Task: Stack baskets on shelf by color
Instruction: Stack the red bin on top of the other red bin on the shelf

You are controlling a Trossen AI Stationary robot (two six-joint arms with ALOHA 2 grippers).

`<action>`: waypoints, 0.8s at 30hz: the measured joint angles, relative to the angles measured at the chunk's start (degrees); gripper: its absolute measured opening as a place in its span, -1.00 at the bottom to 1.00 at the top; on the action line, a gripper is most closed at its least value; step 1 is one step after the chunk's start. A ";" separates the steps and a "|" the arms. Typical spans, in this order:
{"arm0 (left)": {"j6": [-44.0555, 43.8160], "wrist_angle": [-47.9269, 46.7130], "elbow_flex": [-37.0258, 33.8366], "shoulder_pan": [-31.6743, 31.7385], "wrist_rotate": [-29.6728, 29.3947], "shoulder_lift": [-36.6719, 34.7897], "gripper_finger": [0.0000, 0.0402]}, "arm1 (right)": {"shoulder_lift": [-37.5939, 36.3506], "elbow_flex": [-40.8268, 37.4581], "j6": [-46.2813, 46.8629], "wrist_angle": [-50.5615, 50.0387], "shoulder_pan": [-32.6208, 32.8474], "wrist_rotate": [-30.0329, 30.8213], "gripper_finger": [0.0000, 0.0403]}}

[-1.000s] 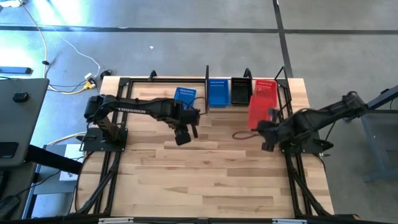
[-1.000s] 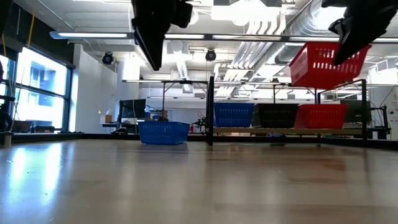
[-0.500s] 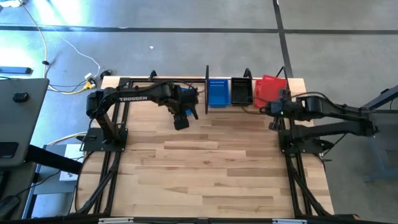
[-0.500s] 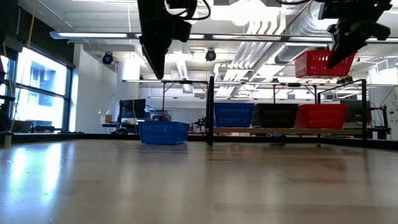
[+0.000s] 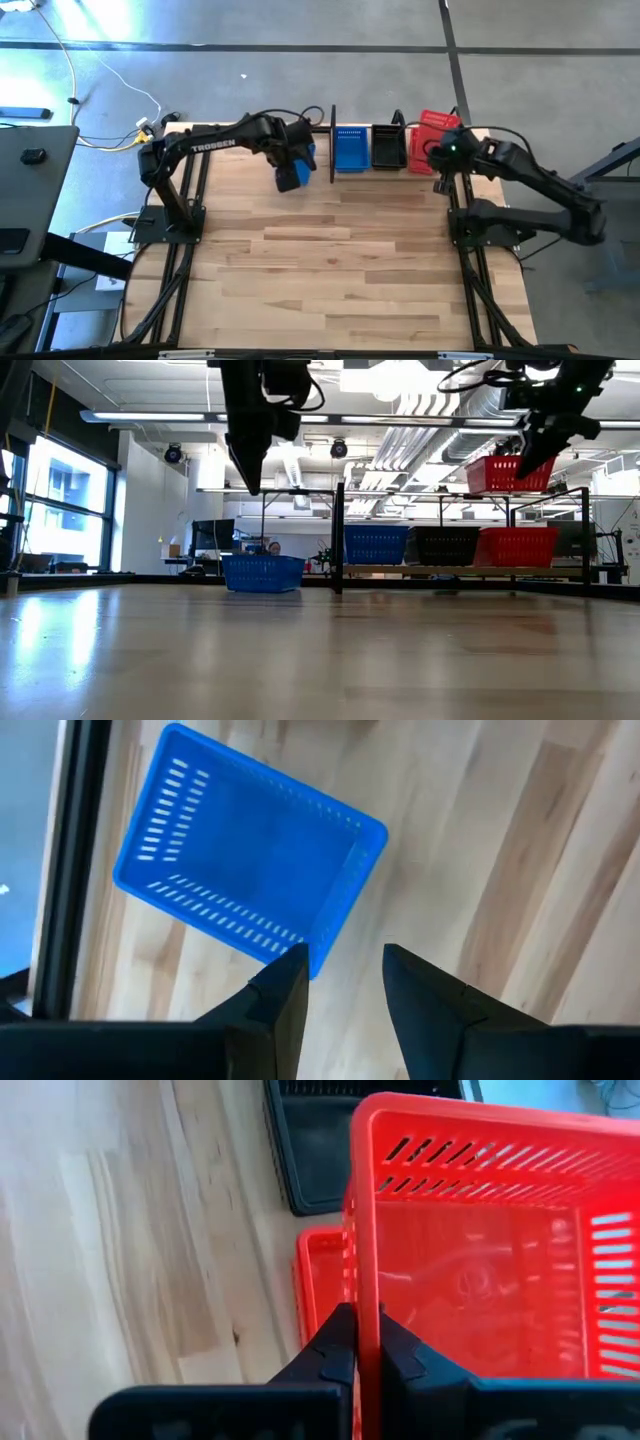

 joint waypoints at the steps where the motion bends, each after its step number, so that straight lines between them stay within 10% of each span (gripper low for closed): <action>1: 0.45 0.32 0.00 0.46 0.39 0.00 -0.40 | 0.30 0.00 -0.98 0.22 -1.16 -0.84 -1.00; 24: 2.75 2.82 0.00 6.08 4.44 0.00 -0.40 | 13.14 0.00 -14.78 -0.77 -10.53 -4.41 -1.00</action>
